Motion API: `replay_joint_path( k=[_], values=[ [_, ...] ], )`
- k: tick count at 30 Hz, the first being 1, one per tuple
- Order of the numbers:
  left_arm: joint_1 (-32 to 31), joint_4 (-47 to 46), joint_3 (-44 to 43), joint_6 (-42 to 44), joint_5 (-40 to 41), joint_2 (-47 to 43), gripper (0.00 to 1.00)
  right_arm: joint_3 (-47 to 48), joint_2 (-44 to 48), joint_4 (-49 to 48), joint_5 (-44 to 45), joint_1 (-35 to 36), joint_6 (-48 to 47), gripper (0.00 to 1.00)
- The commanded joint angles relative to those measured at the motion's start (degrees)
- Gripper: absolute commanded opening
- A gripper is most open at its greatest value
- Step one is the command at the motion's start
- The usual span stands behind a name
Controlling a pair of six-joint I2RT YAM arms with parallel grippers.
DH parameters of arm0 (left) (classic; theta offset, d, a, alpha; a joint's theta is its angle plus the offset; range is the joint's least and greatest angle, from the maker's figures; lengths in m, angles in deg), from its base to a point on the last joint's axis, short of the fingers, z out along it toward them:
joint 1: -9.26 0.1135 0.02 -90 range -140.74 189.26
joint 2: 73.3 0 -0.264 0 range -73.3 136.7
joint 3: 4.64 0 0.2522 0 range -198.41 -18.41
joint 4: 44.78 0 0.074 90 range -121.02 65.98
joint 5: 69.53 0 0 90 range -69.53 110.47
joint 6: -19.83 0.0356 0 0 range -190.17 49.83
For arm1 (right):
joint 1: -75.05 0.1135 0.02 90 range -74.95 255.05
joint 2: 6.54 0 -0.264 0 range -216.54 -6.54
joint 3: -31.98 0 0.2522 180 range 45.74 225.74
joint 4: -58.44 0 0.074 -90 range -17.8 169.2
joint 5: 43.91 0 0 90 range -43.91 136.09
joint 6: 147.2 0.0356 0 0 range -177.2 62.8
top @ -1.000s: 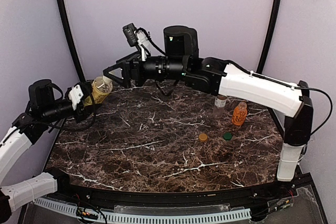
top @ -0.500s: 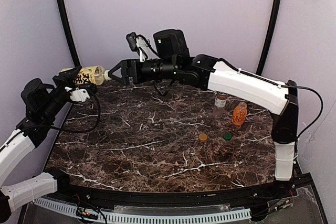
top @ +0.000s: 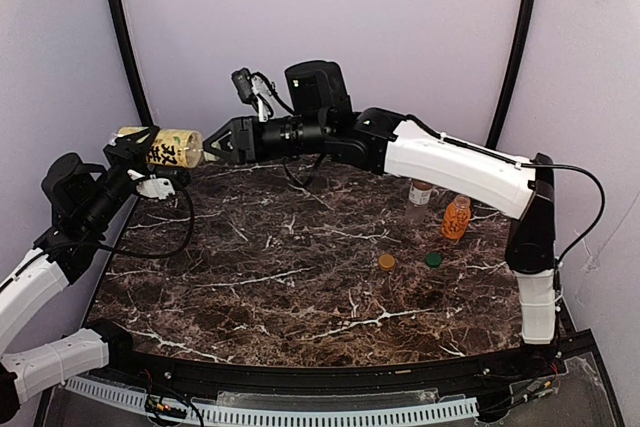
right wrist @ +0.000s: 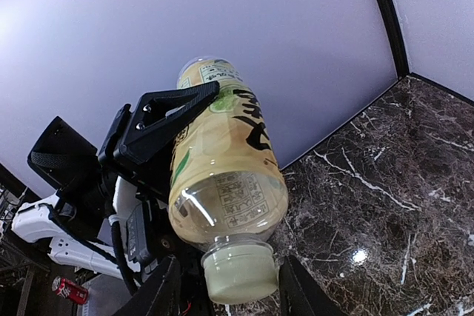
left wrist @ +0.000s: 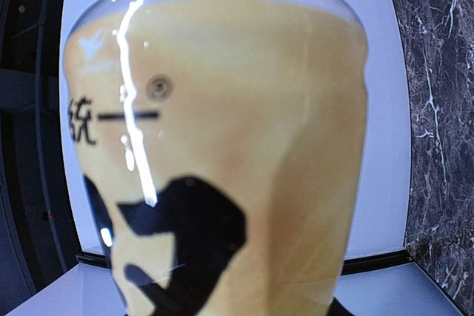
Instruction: Unscrew the bottle caps
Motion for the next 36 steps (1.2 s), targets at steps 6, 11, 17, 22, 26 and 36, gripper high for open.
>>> replay_joint_path(
  k=[6, 11, 17, 22, 26, 36],
  values=[
    [-0.5, -1.6, 0.3, 0.3, 0.6, -0.2, 0.38, 0.5, -1.4, -2.7, -2.7, -0.5, 1.9, 0.42],
    [-0.5, -1.7, 0.2, 0.3, 0.5, -0.1, 0.38, -0.5, -1.0, -2.7, -2.9, -0.6, 2.0, 0.34],
    [-0.6, -1.9, 0.1, 0.3, 0.4, 0.1, 0.38, -0.6, -1.1, -2.7, -3.4, -0.6, 2.3, 0.41],
    [-0.5, -2.0, 0.0, 0.3, 0.5, 0.1, 0.38, -0.7, -1.3, -2.6, -3.3, -0.6, 2.3, 0.42],
    [-0.5, -2.2, -0.2, 0.2, 0.6, 0.3, 0.38, -0.7, -1.5, -2.1, -3.1, -0.7, 2.5, 0.44],
    [-0.5, -2.3, -0.4, 0.1, 0.3, 0.4, 0.38, -0.8, -1.7, -1.2, -2.2, -0.9, 2.2, 0.46]
  ],
)
